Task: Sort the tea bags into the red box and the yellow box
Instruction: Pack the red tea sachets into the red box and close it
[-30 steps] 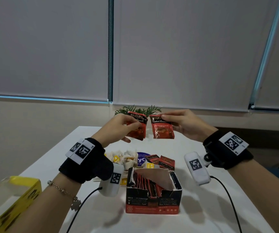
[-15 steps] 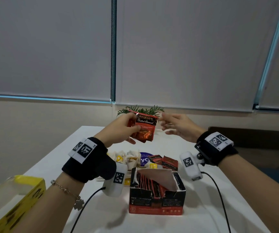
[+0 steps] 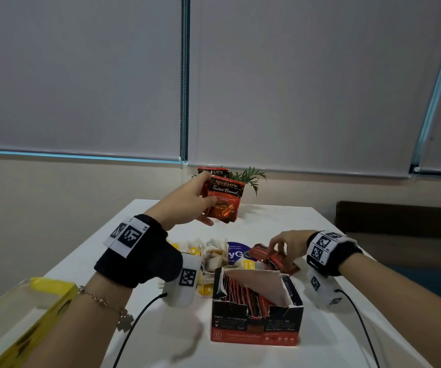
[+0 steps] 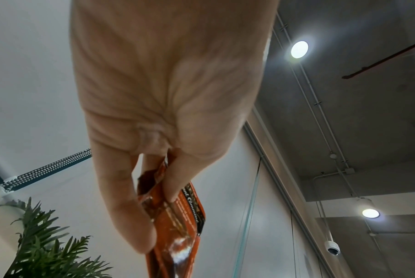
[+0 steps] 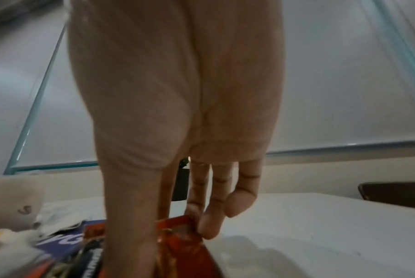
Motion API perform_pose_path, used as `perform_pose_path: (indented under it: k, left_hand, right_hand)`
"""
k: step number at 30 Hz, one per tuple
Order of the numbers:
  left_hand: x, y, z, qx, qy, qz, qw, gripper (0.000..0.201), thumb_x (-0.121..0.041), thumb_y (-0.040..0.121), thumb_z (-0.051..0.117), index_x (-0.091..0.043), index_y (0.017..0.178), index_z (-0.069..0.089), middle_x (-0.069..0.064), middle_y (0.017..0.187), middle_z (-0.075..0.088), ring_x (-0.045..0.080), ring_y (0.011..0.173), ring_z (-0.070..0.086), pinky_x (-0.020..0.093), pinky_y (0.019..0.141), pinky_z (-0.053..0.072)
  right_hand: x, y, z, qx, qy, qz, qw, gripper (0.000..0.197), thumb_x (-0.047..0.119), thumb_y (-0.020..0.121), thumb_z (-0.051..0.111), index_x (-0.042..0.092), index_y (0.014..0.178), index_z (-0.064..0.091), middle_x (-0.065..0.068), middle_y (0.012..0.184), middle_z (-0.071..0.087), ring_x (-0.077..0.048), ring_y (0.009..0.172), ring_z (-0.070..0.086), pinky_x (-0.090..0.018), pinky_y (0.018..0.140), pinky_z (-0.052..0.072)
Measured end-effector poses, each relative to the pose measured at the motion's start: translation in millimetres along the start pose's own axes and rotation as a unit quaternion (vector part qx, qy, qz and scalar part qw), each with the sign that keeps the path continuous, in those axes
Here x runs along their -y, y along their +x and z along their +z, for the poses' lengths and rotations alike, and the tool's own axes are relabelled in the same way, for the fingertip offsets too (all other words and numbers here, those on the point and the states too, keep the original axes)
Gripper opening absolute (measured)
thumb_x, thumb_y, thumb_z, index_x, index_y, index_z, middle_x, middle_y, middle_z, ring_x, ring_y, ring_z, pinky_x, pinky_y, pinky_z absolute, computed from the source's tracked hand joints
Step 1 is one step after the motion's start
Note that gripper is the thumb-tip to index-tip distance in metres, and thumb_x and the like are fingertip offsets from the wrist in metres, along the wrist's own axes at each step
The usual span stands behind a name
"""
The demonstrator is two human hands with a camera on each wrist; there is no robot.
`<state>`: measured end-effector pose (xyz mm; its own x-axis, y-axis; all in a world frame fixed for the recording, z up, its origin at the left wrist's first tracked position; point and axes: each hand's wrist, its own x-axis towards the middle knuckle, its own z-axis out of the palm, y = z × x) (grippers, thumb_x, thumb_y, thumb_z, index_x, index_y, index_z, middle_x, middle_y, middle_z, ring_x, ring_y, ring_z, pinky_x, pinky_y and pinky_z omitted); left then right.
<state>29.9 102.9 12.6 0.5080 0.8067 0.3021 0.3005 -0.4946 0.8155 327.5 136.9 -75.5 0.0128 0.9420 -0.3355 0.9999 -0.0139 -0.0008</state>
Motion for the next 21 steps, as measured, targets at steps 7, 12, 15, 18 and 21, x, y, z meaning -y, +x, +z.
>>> perform_pose_path:
  k: [7,12,15,18,21]
  left_hand:
    - [-2.6,-3.7,-7.3,-0.001,0.007,0.006,1.0,0.031,-0.003,0.098,0.047,-0.017,0.125,0.042,0.007,0.116,0.061,0.014,0.09,0.067,0.029,0.062,0.06]
    - [-4.4,-4.9,-7.8,0.0,0.01,0.005,1.0,0.03,-0.003,0.098,0.047,-0.019,0.123,0.043,0.003,0.116,0.06,0.014,0.093,0.065,0.032,0.065,0.061]
    - [-5.3,-5.3,-10.1,0.001,0.003,0.0,1.0,0.031,-0.002,0.098,0.046,-0.02,0.124,0.043,-0.002,0.11,0.062,0.012,0.091,0.066,0.034,0.068,0.061]
    - [-5.1,-5.3,-13.7,-0.002,0.001,-0.002,1.0,0.03,-0.002,0.098,0.047,-0.02,0.123,0.044,-0.006,0.105,0.062,0.01,0.089,0.066,0.034,0.067,0.061]
    - [-4.7,-5.9,-15.2,-0.002,0.002,-0.004,1.0,0.032,-0.002,0.098,0.047,-0.021,0.124,0.043,-0.008,0.103,0.061,0.007,0.087,0.065,0.033,0.067,0.061]
  right_hand:
    - [-25.5,-14.2,-32.9,0.015,0.157,0.034,0.987,0.004,0.022,0.084,0.073,0.024,0.082,0.07,0.0,0.081,0.064,-0.01,0.07,0.055,-0.02,0.063,0.046]
    - [-14.7,1.1,-25.0,-0.08,0.505,0.072,0.856,0.012,-0.006,0.088,0.064,-0.005,0.099,0.061,-0.017,0.091,0.066,-0.018,0.067,0.068,-0.027,0.067,0.061]
    - [-11.6,13.7,-9.7,-0.065,0.45,0.076,0.887,0.033,-0.007,0.083,0.068,0.005,0.11,0.053,-0.012,0.096,0.063,-0.023,0.084,0.066,-0.037,0.086,0.058]
    - [1.1,15.5,1.3,0.004,0.346,0.103,0.933,0.045,0.007,0.085,0.072,-0.003,0.126,0.057,-0.014,0.109,0.067,-0.018,0.079,0.067,-0.026,0.067,0.058]
    - [16.7,9.4,3.1,-0.005,0.187,0.115,0.976,0.064,0.056,0.067,0.074,0.014,0.115,0.069,-0.002,0.098,0.074,-0.012,0.074,0.068,-0.023,0.066,0.055]
